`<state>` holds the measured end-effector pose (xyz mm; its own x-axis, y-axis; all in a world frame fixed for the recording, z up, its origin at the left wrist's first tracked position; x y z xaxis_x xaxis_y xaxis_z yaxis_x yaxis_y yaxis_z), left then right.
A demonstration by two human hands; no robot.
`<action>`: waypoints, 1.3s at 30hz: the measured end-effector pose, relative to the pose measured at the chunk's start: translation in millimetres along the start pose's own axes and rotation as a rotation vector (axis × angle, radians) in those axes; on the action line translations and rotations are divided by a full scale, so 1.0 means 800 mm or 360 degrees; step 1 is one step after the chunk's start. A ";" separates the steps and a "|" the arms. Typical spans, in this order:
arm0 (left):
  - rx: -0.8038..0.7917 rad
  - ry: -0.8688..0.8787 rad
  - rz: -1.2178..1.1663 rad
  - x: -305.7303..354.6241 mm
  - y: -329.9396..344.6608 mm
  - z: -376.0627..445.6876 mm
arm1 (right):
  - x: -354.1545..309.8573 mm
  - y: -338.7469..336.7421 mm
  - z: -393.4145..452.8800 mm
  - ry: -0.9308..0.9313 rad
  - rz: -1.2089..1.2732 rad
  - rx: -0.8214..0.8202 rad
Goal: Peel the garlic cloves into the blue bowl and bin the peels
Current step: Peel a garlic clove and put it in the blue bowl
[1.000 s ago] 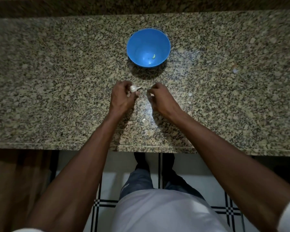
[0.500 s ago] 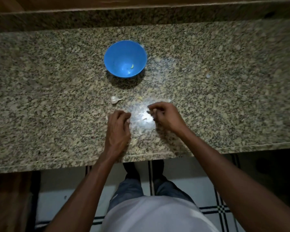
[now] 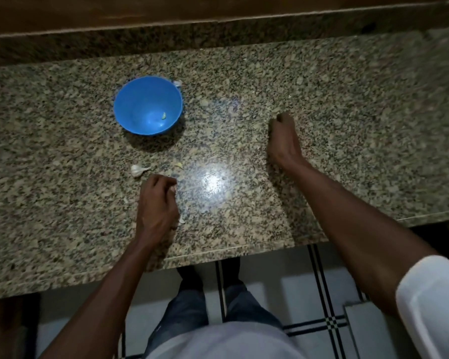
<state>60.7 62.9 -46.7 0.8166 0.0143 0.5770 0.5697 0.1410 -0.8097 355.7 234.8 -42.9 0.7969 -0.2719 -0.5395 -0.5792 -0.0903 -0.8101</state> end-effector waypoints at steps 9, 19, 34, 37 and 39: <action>-0.0002 -0.0020 0.0006 0.000 0.007 0.005 | -0.002 0.017 -0.031 -0.0146 0.0317 -0.0073; 0.0039 -0.0073 -0.0037 -0.002 0.004 -0.006 | -0.028 0.082 -0.155 -0.0272 0.0541 -0.0713; -0.0095 -0.0158 0.0067 -0.009 -0.016 -0.036 | -0.088 0.138 -0.218 -0.0694 0.0181 -0.0586; 0.0096 -0.0254 0.0006 -0.019 -0.032 -0.041 | -0.085 0.125 -0.176 -0.0617 0.0088 -0.0580; 0.0135 -0.0345 0.0041 -0.033 -0.041 -0.037 | -0.096 0.121 -0.160 -0.0701 -0.0097 -0.0520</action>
<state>23.3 28.5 -38.8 0.7866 0.2301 0.5730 0.5313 0.2204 -0.8180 216.1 124.0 -50.5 0.7865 0.1631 -0.5957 -0.4972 -0.4050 -0.7673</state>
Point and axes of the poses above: each hand's wrist, its own z-axis towards the middle knuckle, its own y-axis out of the palm, x = y × z, the point moved 3 cm from there along z, towards the middle knuckle, and after that the axes turned 5 degrees about y, right-handed, at the moved point
